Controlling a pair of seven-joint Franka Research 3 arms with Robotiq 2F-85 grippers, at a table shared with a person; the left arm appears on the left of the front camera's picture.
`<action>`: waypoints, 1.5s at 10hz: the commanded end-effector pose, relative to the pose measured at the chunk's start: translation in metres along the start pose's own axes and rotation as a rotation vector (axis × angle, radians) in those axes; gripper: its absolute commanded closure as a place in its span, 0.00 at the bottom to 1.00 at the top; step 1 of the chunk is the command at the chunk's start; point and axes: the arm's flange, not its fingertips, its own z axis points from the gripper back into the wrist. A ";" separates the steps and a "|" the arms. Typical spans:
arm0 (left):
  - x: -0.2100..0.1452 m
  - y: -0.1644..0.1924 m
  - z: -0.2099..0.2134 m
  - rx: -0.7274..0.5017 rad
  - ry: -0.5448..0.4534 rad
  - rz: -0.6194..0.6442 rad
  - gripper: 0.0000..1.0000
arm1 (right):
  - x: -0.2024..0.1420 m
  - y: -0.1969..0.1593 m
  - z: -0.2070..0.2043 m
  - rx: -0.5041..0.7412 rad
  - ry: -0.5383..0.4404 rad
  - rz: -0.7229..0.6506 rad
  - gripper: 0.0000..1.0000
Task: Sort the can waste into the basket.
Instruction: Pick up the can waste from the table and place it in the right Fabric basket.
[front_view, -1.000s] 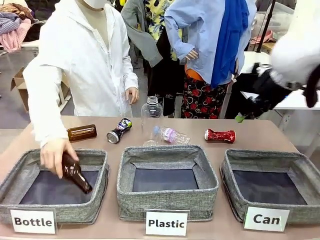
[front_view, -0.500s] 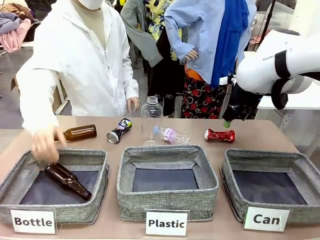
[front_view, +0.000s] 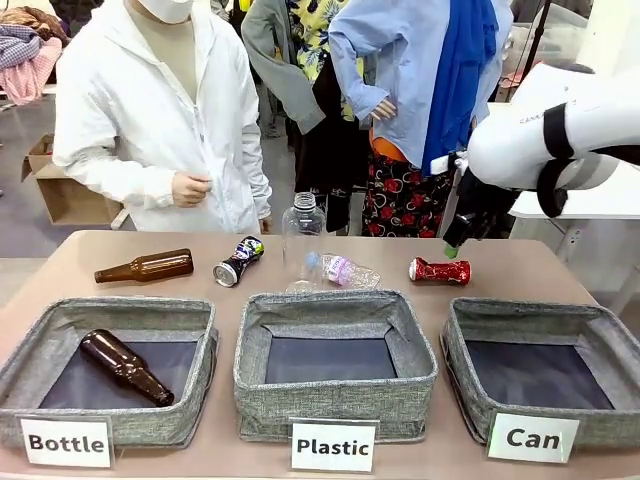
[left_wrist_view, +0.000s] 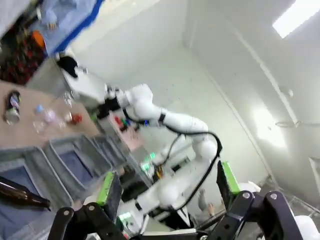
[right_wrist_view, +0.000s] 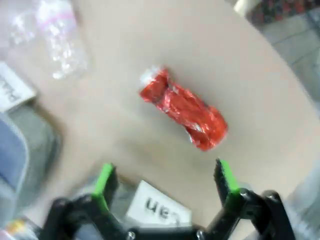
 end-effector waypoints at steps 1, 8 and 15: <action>0.001 0.026 -0.051 0.002 0.192 0.118 0.00 | 0.023 -0.031 -0.024 0.134 -0.090 0.359 0.00; -0.003 0.103 -0.114 0.096 0.354 0.314 0.00 | 0.054 -0.049 -0.078 0.147 0.096 0.679 0.00; -0.003 0.103 -0.114 0.096 0.354 0.314 0.00 | 0.057 -0.051 -0.119 0.187 0.217 0.582 0.00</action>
